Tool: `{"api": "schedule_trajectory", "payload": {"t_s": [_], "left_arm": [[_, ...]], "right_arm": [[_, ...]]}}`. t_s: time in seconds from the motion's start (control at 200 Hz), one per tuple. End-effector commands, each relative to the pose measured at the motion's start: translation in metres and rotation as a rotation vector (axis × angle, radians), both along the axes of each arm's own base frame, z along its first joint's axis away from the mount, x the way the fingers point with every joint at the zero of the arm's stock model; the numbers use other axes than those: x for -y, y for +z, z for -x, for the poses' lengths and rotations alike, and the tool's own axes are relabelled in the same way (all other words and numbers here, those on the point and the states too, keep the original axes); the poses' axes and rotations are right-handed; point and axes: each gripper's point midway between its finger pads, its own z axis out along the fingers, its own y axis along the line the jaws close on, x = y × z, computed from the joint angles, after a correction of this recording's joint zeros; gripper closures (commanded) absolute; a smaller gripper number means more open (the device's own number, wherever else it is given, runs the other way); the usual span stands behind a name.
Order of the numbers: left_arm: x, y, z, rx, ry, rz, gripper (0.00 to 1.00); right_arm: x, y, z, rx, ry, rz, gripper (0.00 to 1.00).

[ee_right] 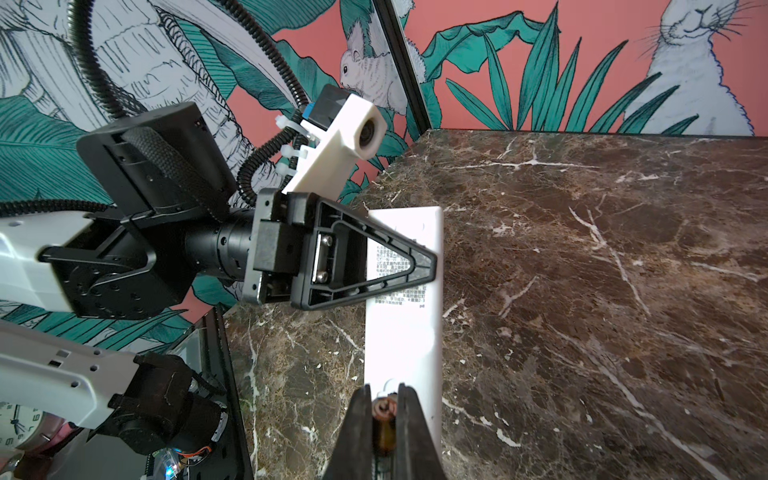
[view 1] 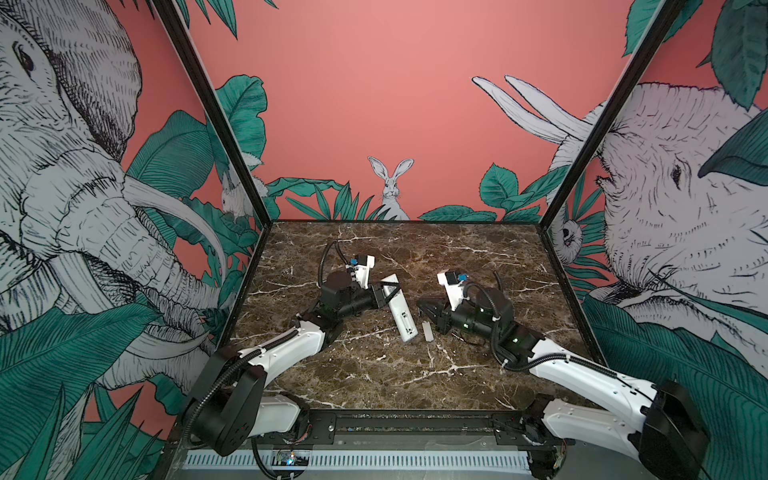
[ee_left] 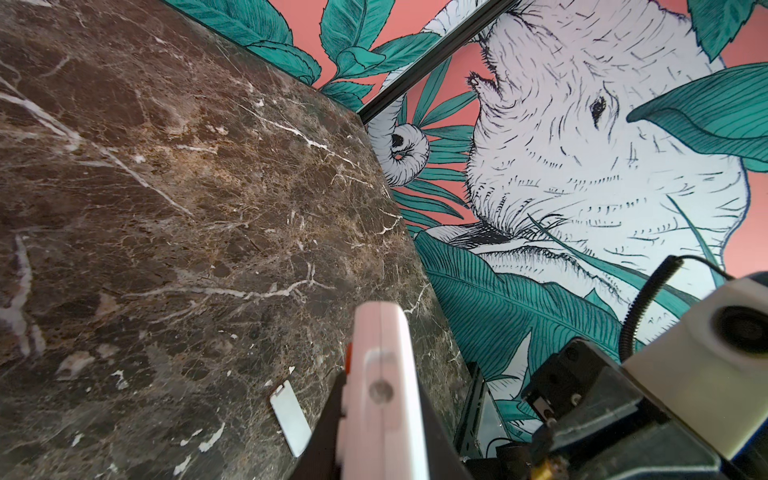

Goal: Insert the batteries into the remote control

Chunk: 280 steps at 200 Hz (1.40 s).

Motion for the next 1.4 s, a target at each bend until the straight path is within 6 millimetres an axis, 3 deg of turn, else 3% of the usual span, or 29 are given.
{"api": "schedule_trajectory", "payload": {"t_s": [0.0, 0.72, 1.395], "left_arm": [[0.003, 0.044, 0.001, 0.087, -0.015, 0.083, 1.0], [0.005, 0.051, 0.002, 0.093, -0.02, 0.124, 1.0], [0.005, 0.052, 0.003, 0.087, -0.027, 0.148, 1.0]], "right_arm": [[-0.006, 0.012, 0.004, 0.063, 0.035, -0.035, 1.0], [-0.024, 0.003, 0.007, 0.094, 0.08, 0.011, 1.0], [-0.024, -0.001, -0.003, 0.138, 0.018, 0.035, 1.0]]}}
